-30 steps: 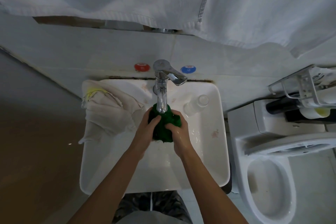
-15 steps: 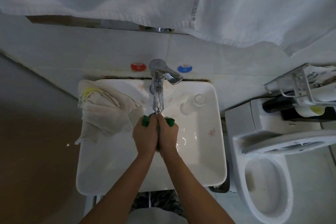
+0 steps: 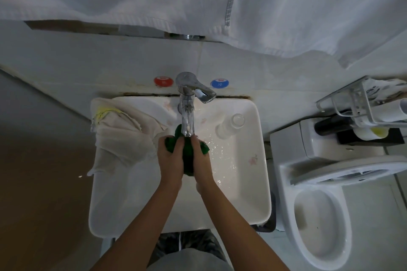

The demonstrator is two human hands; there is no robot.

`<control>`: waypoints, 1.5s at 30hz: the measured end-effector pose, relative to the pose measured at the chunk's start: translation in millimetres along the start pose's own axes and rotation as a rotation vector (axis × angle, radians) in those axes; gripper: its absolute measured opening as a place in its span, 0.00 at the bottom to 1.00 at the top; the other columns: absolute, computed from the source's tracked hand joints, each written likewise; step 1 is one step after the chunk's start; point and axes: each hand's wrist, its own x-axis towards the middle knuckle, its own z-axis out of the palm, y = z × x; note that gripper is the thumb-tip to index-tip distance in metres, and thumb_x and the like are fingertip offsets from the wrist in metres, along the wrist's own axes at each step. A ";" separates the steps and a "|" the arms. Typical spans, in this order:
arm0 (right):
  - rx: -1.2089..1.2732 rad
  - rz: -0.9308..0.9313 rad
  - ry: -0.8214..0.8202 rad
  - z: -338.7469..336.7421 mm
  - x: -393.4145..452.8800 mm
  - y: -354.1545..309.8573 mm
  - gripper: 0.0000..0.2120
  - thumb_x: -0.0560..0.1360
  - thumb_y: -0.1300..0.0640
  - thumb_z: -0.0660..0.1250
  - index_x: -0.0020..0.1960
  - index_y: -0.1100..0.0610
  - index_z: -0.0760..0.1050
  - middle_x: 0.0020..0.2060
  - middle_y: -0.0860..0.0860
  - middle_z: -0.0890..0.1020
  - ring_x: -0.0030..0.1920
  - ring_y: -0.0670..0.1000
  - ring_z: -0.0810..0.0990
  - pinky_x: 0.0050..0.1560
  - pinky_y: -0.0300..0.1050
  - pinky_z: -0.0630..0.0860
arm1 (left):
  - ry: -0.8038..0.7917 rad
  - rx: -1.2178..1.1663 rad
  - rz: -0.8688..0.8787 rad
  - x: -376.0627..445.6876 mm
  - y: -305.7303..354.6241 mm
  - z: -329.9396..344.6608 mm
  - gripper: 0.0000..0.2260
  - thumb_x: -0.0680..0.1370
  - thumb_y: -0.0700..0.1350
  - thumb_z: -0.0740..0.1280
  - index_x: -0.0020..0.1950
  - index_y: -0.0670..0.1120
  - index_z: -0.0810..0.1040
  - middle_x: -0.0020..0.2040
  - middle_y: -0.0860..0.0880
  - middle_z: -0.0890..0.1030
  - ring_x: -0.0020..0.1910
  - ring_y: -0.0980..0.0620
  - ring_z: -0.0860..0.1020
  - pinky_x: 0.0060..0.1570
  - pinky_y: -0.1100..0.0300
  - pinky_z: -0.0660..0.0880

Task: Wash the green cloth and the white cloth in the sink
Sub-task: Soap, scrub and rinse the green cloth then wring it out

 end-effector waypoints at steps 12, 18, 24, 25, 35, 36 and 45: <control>-0.091 -0.241 -0.047 -31.9 0.9 -2.9 0.18 0.72 0.65 0.71 0.59 0.51 0.74 0.54 0.52 0.79 0.54 0.53 0.79 0.53 0.44 0.79 | -0.459 0.293 0.025 21.2 9.9 -32.1 0.12 0.72 0.32 0.65 0.54 0.41 0.77 0.47 0.40 0.80 0.47 0.49 0.79 0.41 0.64 0.77; -0.069 -0.198 -0.204 -31.0 1.6 -14.7 0.30 0.70 0.68 0.73 0.67 0.54 0.66 0.57 0.50 0.76 0.55 0.49 0.77 0.46 0.37 0.80 | -0.294 0.218 -0.054 15.7 0.5 -29.7 0.11 0.80 0.48 0.63 0.60 0.46 0.71 0.52 0.49 0.78 0.52 0.53 0.79 0.43 0.66 0.75; 0.182 -0.187 0.012 -20.9 4.9 -6.6 0.18 0.74 0.63 0.71 0.62 0.55 0.74 0.55 0.52 0.81 0.57 0.54 0.80 0.49 0.39 0.79 | -0.072 0.193 0.028 9.1 -4.7 -20.0 0.15 0.82 0.41 0.58 0.68 0.41 0.66 0.58 0.44 0.74 0.58 0.46 0.75 0.49 0.64 0.74; 0.189 -0.208 0.054 -18.0 5.4 -5.2 0.21 0.75 0.62 0.70 0.66 0.53 0.72 0.58 0.49 0.79 0.60 0.52 0.78 0.54 0.41 0.78 | -0.073 0.181 0.041 6.4 -4.3 -19.9 0.16 0.82 0.41 0.57 0.70 0.43 0.64 0.60 0.46 0.72 0.59 0.47 0.74 0.50 0.64 0.74; -0.031 -0.260 0.188 13.6 3.0 0.5 0.12 0.79 0.51 0.63 0.39 0.54 0.76 0.35 0.51 0.79 0.37 0.48 0.78 0.40 0.44 0.76 | -0.051 0.118 -0.109 -1.8 -17.3 -0.1 0.15 0.80 0.56 0.60 0.61 0.49 0.71 0.49 0.49 0.79 0.48 0.49 0.80 0.45 0.55 0.75; -0.031 -0.257 0.193 15.5 1.8 0.4 0.14 0.79 0.51 0.63 0.37 0.54 0.75 0.32 0.50 0.78 0.34 0.48 0.77 0.38 0.44 0.75 | 0.001 0.173 -0.074 -1.8 -18.8 -0.2 0.15 0.79 0.57 0.61 0.58 0.48 0.73 0.46 0.49 0.80 0.46 0.50 0.80 0.43 0.56 0.75; 0.061 -0.122 0.229 8.0 6.0 -0.2 0.10 0.70 0.56 0.69 0.31 0.57 0.74 0.28 0.56 0.71 0.32 0.52 0.73 0.36 0.48 0.73 | -0.007 0.311 0.086 6.0 -18.4 -0.7 0.14 0.78 0.50 0.66 0.34 0.47 0.77 0.29 0.48 0.78 0.29 0.51 0.78 0.33 0.58 0.75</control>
